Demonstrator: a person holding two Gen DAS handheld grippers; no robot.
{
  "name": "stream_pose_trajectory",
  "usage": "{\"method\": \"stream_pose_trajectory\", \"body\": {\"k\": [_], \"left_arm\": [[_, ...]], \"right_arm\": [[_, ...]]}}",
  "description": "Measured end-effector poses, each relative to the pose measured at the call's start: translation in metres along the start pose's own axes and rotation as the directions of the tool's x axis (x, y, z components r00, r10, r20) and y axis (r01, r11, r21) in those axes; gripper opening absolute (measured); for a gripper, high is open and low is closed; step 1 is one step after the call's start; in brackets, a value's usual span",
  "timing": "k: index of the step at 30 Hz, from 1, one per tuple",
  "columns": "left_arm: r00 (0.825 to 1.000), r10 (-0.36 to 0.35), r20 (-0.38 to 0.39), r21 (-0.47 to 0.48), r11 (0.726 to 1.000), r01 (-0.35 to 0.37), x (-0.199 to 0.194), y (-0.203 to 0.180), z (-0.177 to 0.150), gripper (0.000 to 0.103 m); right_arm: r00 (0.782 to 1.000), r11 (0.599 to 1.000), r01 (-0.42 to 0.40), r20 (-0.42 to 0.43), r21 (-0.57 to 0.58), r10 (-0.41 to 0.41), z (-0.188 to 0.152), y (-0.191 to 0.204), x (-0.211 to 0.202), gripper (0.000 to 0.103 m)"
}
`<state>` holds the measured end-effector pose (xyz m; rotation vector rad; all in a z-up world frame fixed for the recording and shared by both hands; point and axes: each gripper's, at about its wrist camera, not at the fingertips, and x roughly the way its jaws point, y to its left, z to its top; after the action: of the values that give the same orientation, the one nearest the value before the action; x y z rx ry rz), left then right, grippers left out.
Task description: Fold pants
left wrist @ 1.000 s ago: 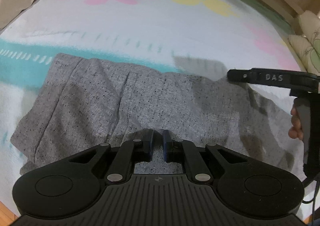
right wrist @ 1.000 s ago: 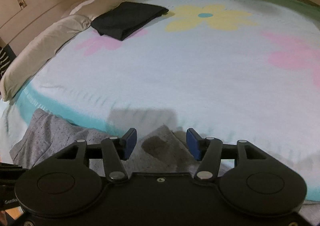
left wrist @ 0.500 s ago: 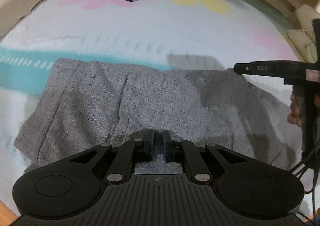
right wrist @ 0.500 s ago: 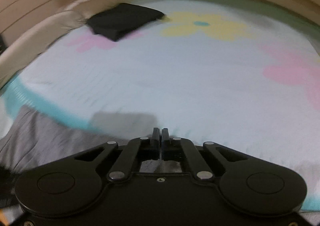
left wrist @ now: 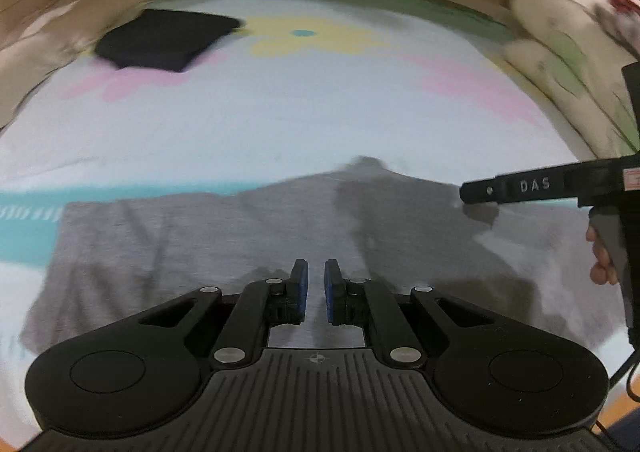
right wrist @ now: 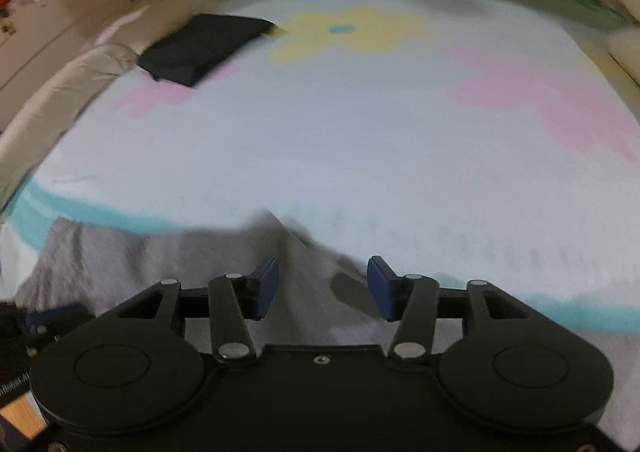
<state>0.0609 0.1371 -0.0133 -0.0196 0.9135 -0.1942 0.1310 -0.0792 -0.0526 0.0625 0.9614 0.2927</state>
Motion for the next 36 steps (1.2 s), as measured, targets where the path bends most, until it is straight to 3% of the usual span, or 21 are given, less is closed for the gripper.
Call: {"method": "stream_pose_trajectory", "body": {"k": [6,10,15,19,23,25,27,30,32,36], "left_arm": [[0.998,-0.057,0.025,0.094,0.994,0.055,-0.002,-0.047,0.006,0.009],[0.993,-0.113,0.040,0.130,0.986,0.107,0.002,-0.078,0.012,0.009],[0.979,-0.195,0.058,0.207,0.962,0.180,0.007,-0.124,0.012,0.009],[0.956,-0.292,0.029,0.256,0.927,0.275,0.013,-0.154,0.008,0.010],[0.954,-0.301,-0.002,0.316,0.905,0.286,0.025,-0.173,0.000,0.009],[0.953,-0.301,-0.032,0.331,0.896,0.295,0.034,-0.177,-0.002,0.009],[0.945,-0.314,-0.093,0.331,0.885,0.327,0.044,-0.179,-0.006,0.009],[0.934,-0.303,-0.189,0.290,0.892,0.348,0.063,-0.178,-0.014,0.010],[0.922,-0.294,-0.252,0.237,0.905,0.354,0.078,-0.175,-0.017,0.009],[0.909,-0.321,-0.265,0.180,0.910,0.373,0.084,-0.168,-0.013,0.009]], "right_arm": [[0.990,0.984,0.137,-0.049,0.114,-0.132,-0.034,-0.064,-0.029,0.057],[0.974,0.937,0.227,-0.048,0.265,-0.223,-0.047,-0.119,-0.060,0.057],[0.937,0.808,0.320,-0.038,0.495,-0.348,-0.069,-0.198,-0.107,0.057],[0.906,0.664,0.359,-0.074,0.656,-0.417,-0.102,-0.258,-0.142,0.057],[0.873,0.534,0.379,-0.100,0.756,-0.478,-0.139,-0.307,-0.172,0.057],[0.852,0.501,0.392,-0.099,0.772,-0.514,-0.154,-0.328,-0.185,0.057],[0.837,0.502,0.411,-0.096,0.761,-0.539,-0.161,-0.346,-0.192,0.057],[0.844,0.571,0.406,-0.054,0.714,-0.533,-0.171,-0.365,-0.197,0.057],[0.836,0.611,0.413,-0.015,0.675,-0.549,-0.176,-0.369,-0.197,0.057],[0.832,0.651,0.432,0.002,0.625,-0.554,-0.183,-0.373,-0.183,0.057]]}}
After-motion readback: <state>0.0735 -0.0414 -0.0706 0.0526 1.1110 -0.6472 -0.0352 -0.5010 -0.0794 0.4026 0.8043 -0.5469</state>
